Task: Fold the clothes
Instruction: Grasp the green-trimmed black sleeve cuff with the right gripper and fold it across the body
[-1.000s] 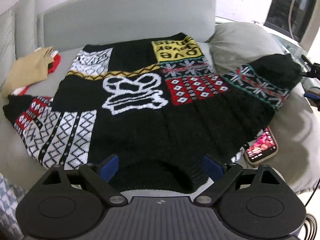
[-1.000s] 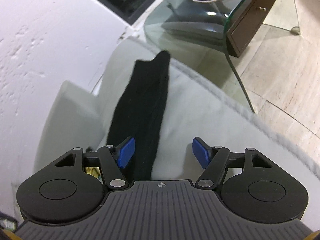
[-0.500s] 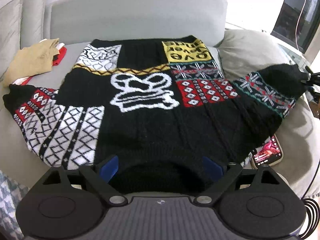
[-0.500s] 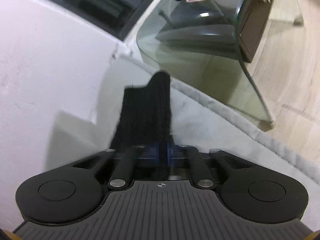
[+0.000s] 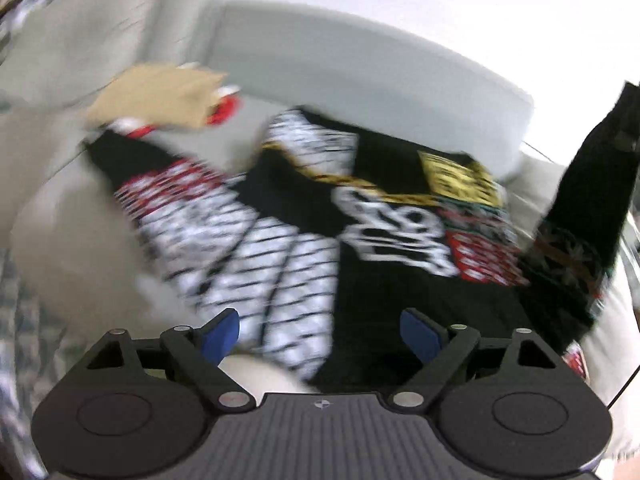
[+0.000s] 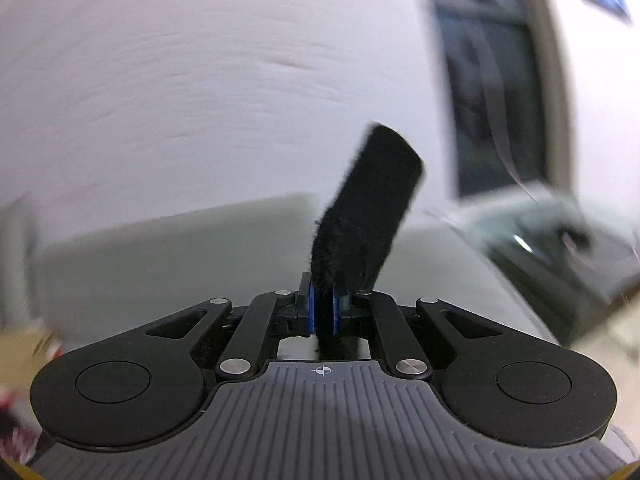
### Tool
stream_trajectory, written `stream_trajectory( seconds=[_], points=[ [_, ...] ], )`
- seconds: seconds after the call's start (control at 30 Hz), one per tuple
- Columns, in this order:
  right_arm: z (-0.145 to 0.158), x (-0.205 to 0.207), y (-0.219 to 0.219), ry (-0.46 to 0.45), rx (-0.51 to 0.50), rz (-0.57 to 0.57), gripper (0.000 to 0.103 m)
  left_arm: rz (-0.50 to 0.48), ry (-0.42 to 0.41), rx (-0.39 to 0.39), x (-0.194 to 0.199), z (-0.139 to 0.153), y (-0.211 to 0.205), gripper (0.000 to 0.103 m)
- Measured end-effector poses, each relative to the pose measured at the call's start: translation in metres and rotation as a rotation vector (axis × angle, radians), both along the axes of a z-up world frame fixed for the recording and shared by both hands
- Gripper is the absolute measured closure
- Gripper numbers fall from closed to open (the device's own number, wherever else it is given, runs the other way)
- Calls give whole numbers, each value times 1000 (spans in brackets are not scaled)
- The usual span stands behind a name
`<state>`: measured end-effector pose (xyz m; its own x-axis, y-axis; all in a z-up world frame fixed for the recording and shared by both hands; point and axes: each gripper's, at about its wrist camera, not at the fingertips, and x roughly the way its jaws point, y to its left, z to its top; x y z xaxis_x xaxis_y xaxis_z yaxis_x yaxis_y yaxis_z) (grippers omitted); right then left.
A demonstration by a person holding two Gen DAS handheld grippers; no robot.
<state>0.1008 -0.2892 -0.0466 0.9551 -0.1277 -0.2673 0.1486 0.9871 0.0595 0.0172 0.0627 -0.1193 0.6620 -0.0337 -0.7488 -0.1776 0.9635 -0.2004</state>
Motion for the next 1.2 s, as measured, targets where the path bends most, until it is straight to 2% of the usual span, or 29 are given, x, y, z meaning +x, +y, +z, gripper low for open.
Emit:
stream_trajectory(
  seconds=[0.1,0.17,0.2,0.23,0.27,0.33,0.37,0.4,0.43,0.53,0.63,0.67,0.7,0.77,0.83,0.9,0.97,1.03,1.1,1.2],
  points=[
    [-27,-6,91,67,-55,160,95,111,16,-22,-9,-7,36,18],
    [-67,2,149,208,-51,277,94,178,26,-39,-15,-11,57,18],
    [-91,11,173,327,-58,361,92,196,31,-51,-17,-13,63,18],
    [-115,19,196,452,-66,448,79,209,34,-64,-20,-15,69,17],
    [-142,28,217,624,-80,544,68,211,35,-77,-21,-16,72,17],
    [-165,23,238,754,-156,611,61,210,32,-94,-21,-20,73,17],
    [-158,12,238,700,-200,627,47,208,32,-103,-20,-22,73,17],
    [-148,7,233,670,-216,640,40,201,33,-114,-16,-24,71,17],
    [-135,1,223,655,-187,647,35,189,30,-122,-11,-25,69,18],
    [-94,-16,165,593,-16,571,34,145,13,-123,-1,-26,58,18],
    [-61,-43,95,493,153,418,36,88,1,-143,7,-24,45,18],
    [-58,-47,75,456,173,347,40,69,-2,-153,9,-23,41,19],
    [-57,-50,55,428,178,272,40,53,-4,-159,11,-22,36,20],
    [-57,-54,16,390,203,136,57,33,-7,-157,15,-20,27,20],
    [-64,-49,-18,389,298,60,59,19,-8,-143,16,-19,20,20],
    [-74,-41,-33,385,348,46,60,5,-5,-125,16,-20,15,20],
    [-86,-30,-29,395,313,91,60,2,3,-108,16,-21,14,20],
    [-106,-21,-7,442,185,164,61,2,12,-88,16,-23,15,20],
    [-137,-10,18,617,-19,170,62,10,24,-65,15,-25,18,20],
    [-168,-12,27,742,-114,151,60,15,45,-62,18,-31,22,20]
  ],
)
